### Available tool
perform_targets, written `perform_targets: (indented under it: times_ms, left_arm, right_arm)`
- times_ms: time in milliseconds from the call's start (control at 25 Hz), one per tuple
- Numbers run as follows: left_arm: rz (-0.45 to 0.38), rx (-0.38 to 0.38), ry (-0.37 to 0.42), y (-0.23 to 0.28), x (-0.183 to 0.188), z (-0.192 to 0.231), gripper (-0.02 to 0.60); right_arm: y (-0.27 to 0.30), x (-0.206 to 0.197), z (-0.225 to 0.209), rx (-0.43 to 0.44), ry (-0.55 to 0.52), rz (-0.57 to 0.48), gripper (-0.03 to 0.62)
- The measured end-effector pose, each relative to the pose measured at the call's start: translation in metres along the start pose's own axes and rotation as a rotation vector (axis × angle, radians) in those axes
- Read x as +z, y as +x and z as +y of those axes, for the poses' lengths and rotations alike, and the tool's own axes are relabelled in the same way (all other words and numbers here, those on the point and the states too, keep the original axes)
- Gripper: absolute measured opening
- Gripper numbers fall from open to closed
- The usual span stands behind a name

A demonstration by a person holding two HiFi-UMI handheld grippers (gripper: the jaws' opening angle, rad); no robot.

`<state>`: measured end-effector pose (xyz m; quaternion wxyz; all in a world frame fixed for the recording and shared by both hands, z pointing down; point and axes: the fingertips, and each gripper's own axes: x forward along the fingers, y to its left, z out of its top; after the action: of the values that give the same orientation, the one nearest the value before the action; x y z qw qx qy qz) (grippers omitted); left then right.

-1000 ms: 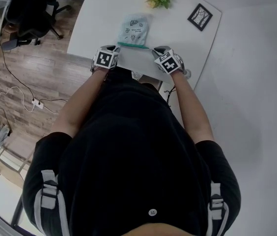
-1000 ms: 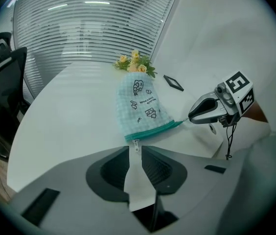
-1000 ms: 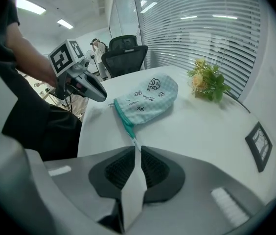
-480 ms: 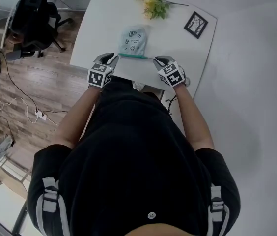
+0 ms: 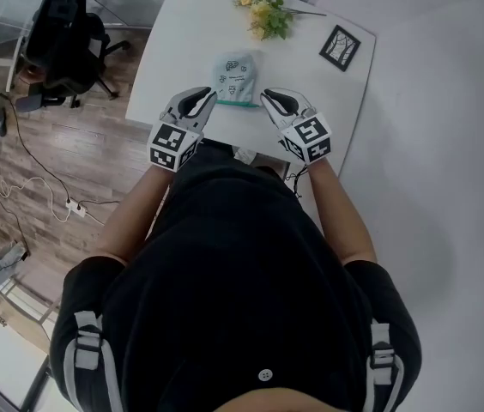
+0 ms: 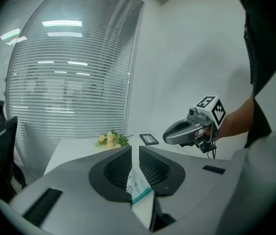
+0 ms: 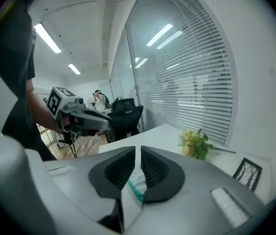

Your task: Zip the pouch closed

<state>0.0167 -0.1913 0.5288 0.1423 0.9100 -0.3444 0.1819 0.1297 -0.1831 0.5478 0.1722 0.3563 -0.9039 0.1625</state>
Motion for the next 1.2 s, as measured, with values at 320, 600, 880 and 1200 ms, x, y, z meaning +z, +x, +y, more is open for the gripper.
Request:
perform_targets:
  times_ms: [320, 600, 880, 1200]
  left_arm:
    - [-0.144, -0.041, 0.073, -0.014, 0.065, -0.023, 0.008]
    - [-0.202, -0.050, 0.088, -0.022, 0.092, -0.034, 0.008]
    - [-0.239, -0.061, 0.101, -0.027, 0.112, -0.040, 0.008]
    - [-0.264, -0.054, 0.108, -0.034, 0.123, -0.040, 0.009]
  right_arm:
    - [-0.026, 0.074, 0.020, 0.022, -0.011, -0.195, 0.026]
    - [-0.047, 0.105, 0.027, 0.007, -0.042, -0.276, 0.011]
    - [-0.058, 0.126, 0.033, 0.005, -0.065, -0.331, 0.011]
    - [-0.066, 0.142, 0.035, -0.006, -0.072, -0.367, 0.011]
